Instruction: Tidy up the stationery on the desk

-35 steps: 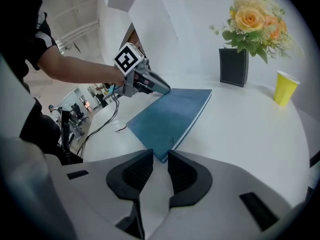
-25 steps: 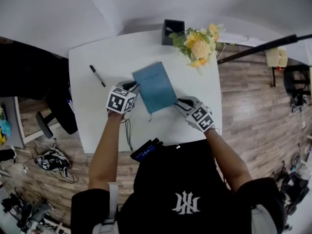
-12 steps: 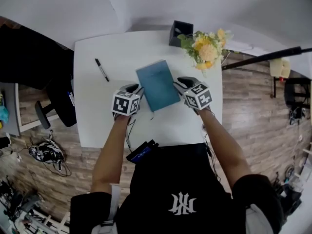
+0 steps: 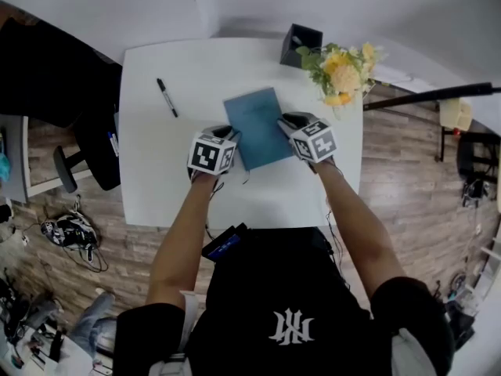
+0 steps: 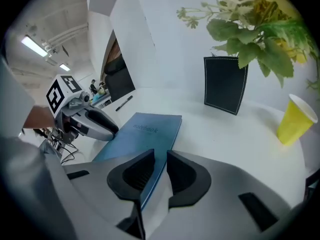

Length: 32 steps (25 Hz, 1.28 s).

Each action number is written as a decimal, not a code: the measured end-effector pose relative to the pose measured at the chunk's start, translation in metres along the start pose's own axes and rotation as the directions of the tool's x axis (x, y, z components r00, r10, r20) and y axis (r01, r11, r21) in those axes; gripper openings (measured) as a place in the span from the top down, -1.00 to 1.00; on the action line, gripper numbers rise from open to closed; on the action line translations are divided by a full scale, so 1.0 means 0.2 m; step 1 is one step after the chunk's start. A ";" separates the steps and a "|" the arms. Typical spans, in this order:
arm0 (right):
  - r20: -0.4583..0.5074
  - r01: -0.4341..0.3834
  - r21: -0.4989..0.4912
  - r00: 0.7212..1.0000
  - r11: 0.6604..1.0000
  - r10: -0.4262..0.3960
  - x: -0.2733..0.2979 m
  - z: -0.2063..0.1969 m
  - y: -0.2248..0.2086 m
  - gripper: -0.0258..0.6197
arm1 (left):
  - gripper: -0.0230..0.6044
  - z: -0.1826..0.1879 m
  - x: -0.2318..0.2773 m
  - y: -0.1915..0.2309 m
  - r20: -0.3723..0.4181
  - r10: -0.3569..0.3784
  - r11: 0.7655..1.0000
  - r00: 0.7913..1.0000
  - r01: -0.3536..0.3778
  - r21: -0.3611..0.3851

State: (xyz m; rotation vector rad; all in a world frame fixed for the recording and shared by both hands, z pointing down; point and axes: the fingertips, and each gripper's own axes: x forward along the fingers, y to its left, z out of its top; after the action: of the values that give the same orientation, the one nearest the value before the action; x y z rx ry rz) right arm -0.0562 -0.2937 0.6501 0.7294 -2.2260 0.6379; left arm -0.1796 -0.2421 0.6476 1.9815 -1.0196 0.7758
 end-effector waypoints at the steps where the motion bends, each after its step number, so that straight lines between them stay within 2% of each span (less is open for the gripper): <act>1: 0.002 -0.003 -0.001 1.000 1.000 0.003 0.00 0.00 0.01 0.62 | 0.58 0.00 0.00 0.01 0.005 0.003 1.000 1.000 -0.003 -0.003; 6: -0.010 -0.031 0.009 0.999 0.999 0.031 -0.03 -0.07 0.09 0.62 | 0.61 -0.03 -0.01 -0.02 -0.007 0.000 1.000 1.000 0.000 0.021; 12: -0.038 -0.074 0.003 0.997 0.997 0.074 -0.09 -0.22 0.27 0.62 | 0.62 -0.18 -0.08 -0.05 -0.043 -0.003 0.999 0.999 0.005 0.040; 24: -0.064 -0.176 -0.045 0.983 0.983 0.173 -0.21 -0.52 0.66 0.62 | 0.63 -0.55 -0.27 -0.18 -0.097 0.064 0.997 0.993 -0.060 0.052; 32: -0.044 -0.188 -0.054 0.982 0.981 0.185 -0.26 -0.63 0.76 0.62 | 0.64 -0.69 -0.31 -0.25 -0.122 0.092 0.994 0.988 -0.085 0.064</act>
State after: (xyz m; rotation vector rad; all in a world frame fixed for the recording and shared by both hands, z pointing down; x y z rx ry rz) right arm -0.0665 -0.0900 0.6565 0.4787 -2.2841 0.6696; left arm -0.1915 -0.0826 0.6547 1.9203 -1.0265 0.9761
